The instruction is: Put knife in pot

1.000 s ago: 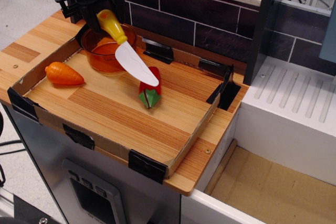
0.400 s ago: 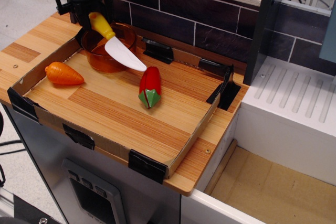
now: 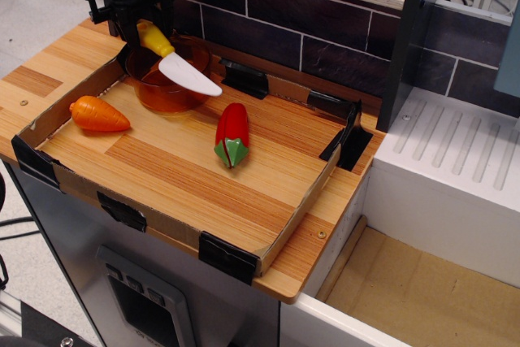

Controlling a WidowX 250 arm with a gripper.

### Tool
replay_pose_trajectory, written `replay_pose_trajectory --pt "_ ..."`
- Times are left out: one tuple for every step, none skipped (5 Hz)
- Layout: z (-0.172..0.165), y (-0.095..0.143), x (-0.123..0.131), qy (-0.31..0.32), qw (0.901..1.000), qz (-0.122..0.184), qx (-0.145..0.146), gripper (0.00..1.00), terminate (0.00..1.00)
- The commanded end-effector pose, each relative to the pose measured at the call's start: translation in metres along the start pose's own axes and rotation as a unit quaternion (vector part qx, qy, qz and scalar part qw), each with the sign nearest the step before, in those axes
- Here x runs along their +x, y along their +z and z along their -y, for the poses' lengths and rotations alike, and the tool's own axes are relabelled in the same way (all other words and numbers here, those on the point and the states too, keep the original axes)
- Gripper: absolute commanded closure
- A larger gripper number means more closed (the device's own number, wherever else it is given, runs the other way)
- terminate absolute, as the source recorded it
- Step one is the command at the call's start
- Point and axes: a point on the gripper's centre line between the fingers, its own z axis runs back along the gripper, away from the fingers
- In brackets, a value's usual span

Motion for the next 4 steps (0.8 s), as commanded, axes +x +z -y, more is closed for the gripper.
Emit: replay_pose_trajectory --pt "0.001 0.016 -0.01 -0.02 0.9992 0.023 -0.027 1.0 0.0" --pt "0.003 0.02 -0.016 -0.024 0.9988 0.021 -0.036 1.0 0.0" --pt "0.004 0.027 -0.024 -0.028 0.9984 0.023 -0.043 1.0 0.0" --pt "0.004 0.029 -0.025 -0.018 0.999 0.018 -0.036 0.0 0.0"
